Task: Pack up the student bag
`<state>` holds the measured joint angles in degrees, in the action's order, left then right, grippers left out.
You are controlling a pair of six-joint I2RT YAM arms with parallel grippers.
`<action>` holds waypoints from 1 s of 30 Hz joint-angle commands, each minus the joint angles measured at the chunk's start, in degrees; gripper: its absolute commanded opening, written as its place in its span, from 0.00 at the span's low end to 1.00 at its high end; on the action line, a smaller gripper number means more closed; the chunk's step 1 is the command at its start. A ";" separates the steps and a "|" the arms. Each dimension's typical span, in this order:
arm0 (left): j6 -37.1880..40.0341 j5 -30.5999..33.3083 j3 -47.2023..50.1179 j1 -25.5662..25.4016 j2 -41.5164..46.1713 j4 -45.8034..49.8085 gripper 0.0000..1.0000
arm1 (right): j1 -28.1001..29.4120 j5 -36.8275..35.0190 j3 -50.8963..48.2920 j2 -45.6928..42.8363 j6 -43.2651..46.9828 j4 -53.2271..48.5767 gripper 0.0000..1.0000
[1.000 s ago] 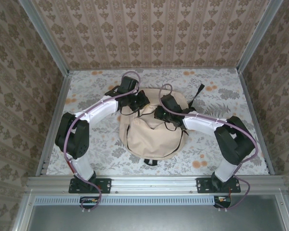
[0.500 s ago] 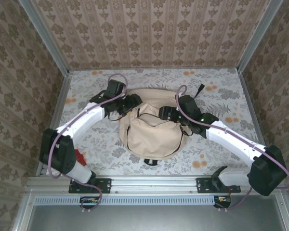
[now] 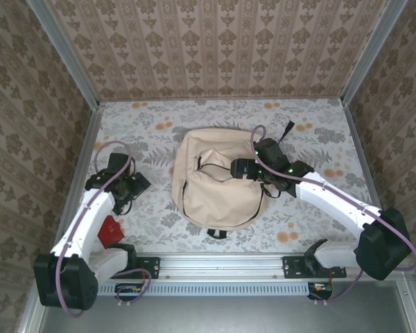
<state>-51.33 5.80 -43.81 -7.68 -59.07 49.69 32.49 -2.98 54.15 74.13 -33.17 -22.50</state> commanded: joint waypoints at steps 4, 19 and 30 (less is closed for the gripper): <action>2.75 6.94 4.32 10.52 2.21 5.12 1.00 | -0.32 1.31 3.28 1.72 -0.36 -1.91 1.00; 6.32 -6.18 14.25 24.93 -0.22 -7.70 1.00 | -0.41 1.84 5.27 2.42 -0.40 -3.70 1.00; 5.02 -13.63 14.19 17.86 -4.54 -15.81 1.00 | -0.42 1.76 4.83 2.13 -0.78 -4.22 0.99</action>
<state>-45.58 -2.42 -30.00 13.45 -62.04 37.41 32.40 -1.67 57.71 76.25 -33.36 -24.99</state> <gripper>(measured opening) 0.992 0.994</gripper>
